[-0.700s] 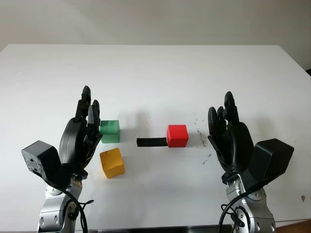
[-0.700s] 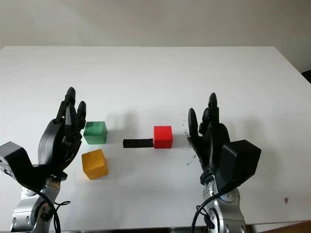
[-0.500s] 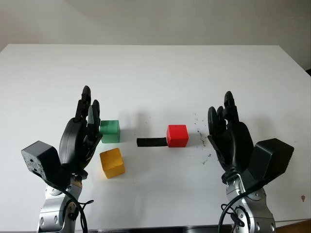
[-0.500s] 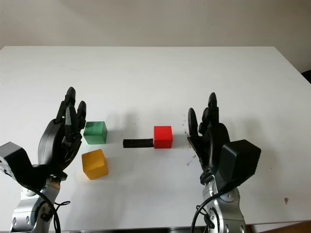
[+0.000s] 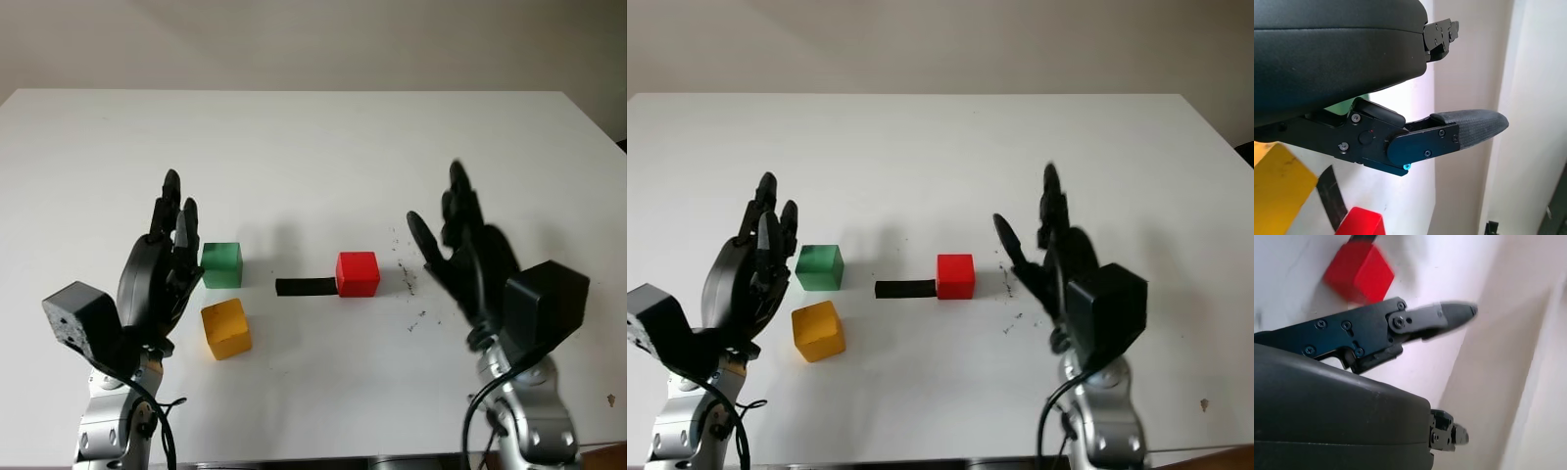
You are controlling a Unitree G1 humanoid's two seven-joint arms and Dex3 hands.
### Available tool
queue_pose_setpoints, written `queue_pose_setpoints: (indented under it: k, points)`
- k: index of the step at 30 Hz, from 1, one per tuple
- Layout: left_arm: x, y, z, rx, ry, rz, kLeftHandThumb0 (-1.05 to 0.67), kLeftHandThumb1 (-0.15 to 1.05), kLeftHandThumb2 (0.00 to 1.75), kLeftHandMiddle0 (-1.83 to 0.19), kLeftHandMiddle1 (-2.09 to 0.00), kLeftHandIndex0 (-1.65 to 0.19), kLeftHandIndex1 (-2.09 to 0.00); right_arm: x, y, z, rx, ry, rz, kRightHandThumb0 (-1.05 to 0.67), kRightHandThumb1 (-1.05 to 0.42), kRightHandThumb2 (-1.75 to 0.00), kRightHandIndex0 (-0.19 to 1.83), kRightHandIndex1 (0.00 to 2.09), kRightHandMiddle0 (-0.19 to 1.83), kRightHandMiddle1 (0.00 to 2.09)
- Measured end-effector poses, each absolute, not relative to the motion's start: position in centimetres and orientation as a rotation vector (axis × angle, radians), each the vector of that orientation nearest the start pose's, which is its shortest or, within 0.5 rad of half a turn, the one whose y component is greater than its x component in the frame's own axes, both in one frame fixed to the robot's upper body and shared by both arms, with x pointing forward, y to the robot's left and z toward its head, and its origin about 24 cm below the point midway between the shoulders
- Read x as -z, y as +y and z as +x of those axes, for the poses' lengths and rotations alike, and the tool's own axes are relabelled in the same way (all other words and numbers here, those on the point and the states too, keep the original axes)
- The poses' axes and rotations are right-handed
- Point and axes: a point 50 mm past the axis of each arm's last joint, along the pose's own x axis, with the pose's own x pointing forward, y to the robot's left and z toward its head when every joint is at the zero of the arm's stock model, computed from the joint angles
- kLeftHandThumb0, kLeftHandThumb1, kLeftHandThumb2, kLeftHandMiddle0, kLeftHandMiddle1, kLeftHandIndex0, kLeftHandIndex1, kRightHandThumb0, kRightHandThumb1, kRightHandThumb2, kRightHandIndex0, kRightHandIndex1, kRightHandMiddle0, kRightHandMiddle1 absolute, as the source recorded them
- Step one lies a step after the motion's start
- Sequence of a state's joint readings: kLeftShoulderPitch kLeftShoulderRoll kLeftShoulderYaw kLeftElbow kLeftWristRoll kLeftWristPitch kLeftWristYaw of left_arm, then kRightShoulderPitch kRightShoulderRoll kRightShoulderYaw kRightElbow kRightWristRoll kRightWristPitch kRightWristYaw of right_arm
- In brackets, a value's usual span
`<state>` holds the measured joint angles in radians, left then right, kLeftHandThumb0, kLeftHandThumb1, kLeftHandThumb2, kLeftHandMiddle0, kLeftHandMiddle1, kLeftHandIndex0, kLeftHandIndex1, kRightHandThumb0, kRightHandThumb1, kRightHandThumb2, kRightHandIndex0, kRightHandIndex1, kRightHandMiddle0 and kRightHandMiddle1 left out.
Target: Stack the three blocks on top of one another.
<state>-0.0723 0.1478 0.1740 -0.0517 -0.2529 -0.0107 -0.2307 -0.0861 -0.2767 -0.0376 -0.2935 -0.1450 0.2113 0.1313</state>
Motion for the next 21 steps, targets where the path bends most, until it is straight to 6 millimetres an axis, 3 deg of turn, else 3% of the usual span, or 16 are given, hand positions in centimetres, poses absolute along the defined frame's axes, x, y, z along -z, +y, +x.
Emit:
queue_pose_setpoints:
  k: [3,6,21]
  points:
    - [-8.3,20.3,26.5,0.091,-0.178,-0.088,-0.77,1.05,0.59,0.18,-0.05,0.19,-0.05,-13.7,-19.3,26.6,-0.130,-0.168,-0.655,-0.64,-0.83,-0.04,-0.01,0.09,0.27,0.16]
    - [-8.4,20.3,26.6,0.090,-0.183,-0.087,-0.76,1.05,0.60,0.18,-0.05,0.19,-0.04,-14.5,-18.9,26.9,-0.197,-0.155,-0.760,-0.58,-0.81,-0.04,-0.05,0.06,0.27,0.12]
    - [-8.6,20.7,26.7,0.073,-0.189,-0.082,-0.75,1.05,0.64,0.19,-0.05,0.19,-0.02,-12.1,-17.2,27.9,-0.400,-0.154,-1.076,-0.72,-0.81,-0.05,0.01,0.08,0.38,0.12]
